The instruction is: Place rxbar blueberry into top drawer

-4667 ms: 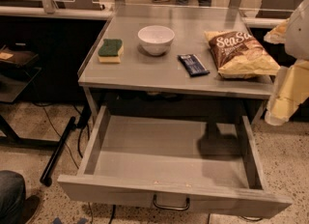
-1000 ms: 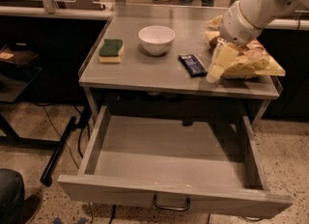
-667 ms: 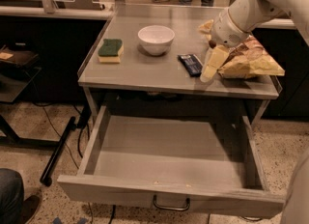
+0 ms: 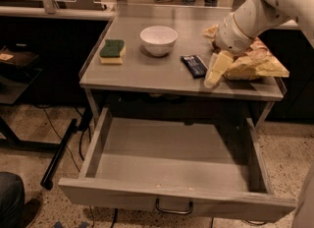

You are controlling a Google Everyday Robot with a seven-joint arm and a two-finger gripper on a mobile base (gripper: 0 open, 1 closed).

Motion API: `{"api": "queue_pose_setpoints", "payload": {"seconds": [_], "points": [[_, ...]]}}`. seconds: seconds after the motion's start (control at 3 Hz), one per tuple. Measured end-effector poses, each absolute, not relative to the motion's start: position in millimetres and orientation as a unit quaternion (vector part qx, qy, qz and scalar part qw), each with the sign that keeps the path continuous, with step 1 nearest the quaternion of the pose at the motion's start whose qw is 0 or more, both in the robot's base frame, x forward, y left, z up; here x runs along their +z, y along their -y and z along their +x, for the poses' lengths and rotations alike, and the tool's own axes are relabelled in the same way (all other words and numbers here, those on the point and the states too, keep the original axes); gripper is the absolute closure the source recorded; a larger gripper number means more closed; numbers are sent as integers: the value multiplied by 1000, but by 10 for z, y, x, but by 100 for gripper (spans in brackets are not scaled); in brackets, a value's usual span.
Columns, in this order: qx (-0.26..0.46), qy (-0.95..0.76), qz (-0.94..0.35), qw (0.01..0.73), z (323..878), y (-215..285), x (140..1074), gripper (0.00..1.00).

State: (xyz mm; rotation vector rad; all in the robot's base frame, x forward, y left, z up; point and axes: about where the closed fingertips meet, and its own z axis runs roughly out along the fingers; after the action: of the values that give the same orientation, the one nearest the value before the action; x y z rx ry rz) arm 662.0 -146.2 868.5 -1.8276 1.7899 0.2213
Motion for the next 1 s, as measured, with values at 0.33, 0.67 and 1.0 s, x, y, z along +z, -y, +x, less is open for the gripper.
{"api": "queue_pose_setpoints", "payload": {"seconds": [0.33,0.67,1.0], "points": [[86,-667,-684,283,6647,1437,8633,0],[76,-657,-695,280,6938,1502,8684,0],[85,-654,-697,281,6993,1483,8599,0]]}}
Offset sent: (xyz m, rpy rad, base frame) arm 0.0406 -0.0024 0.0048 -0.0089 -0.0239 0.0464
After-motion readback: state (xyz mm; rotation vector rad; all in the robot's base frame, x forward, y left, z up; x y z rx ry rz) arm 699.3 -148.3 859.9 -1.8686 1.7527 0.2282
